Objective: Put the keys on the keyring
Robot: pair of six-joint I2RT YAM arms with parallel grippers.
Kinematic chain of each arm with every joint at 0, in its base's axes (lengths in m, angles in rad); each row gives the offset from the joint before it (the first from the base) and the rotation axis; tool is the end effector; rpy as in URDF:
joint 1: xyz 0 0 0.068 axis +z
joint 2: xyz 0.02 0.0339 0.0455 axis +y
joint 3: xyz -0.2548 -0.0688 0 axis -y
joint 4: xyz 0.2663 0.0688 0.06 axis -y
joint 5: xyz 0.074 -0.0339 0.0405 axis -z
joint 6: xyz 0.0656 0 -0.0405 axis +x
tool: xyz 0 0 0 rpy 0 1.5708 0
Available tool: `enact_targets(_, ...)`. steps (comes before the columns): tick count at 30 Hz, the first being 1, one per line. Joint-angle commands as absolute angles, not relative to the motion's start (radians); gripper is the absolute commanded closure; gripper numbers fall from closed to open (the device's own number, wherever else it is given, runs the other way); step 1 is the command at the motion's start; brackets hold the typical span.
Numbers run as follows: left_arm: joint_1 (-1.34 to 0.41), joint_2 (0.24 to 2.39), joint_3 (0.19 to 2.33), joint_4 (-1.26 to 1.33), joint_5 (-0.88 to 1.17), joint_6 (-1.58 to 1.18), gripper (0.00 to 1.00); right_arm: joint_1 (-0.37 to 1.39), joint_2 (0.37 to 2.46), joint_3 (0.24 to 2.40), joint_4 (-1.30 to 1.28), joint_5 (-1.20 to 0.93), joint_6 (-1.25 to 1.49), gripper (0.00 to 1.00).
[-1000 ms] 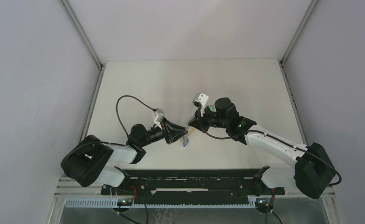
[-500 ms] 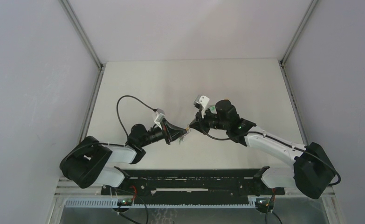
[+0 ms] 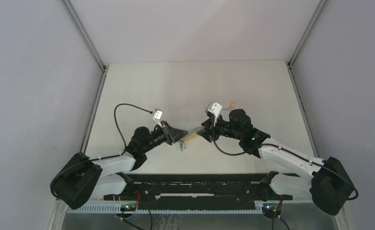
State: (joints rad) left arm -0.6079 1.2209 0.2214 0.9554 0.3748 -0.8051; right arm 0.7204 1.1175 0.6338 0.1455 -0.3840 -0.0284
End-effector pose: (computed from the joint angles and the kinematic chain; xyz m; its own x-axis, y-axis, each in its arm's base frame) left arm 0.2014 -0.1694 0.1553 -0.6247 -0.3826 -0.6807 0.5503 0.4028 -0.7314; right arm 0.2087 0.2159 0.2271 -0.2243 -0.2320 -0.9465 -0.8840 0.4573 0.0975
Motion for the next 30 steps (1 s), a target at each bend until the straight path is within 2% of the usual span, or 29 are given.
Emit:
enact_targets(1, -0.615, 1.135, 0.282, 0.766, 0.262, -0.945, 1.0, 0.767, 1.108, 0.614, 0.239, -0.383, -0.158, 0.5)
enact_targets(6, -0.617, 1.04, 0.32, 0.568, 0.171, -0.993, 1.0, 0.857, 1.144, 0.526, 0.425, -0.324, -0.347, 0.49)
enact_targets(15, -0.622, 0.916, 0.318, 0.347, 0.018, -1.168, 1.0, 0.97, 1.255, 0.503, 0.627, -0.201, -0.425, 0.5)
enact_targets(17, -0.623, 0.908, 0.324, 0.315, 0.001, -1.207, 1.0, 0.997, 1.283, 0.503, 0.67, -0.15, -0.442, 0.53)
enact_targets(23, -0.626, 0.898, 0.348, 0.224, -0.031, -1.304, 1.0, 1.035, 1.363, 0.503, 0.773, -0.145, -0.453, 0.7)
enact_targets(30, -0.627, 0.898, 0.342, 0.203, -0.046, -1.394, 1.0, 1.071, 1.435, 0.524, 0.791, -0.144, -0.458, 0.72)
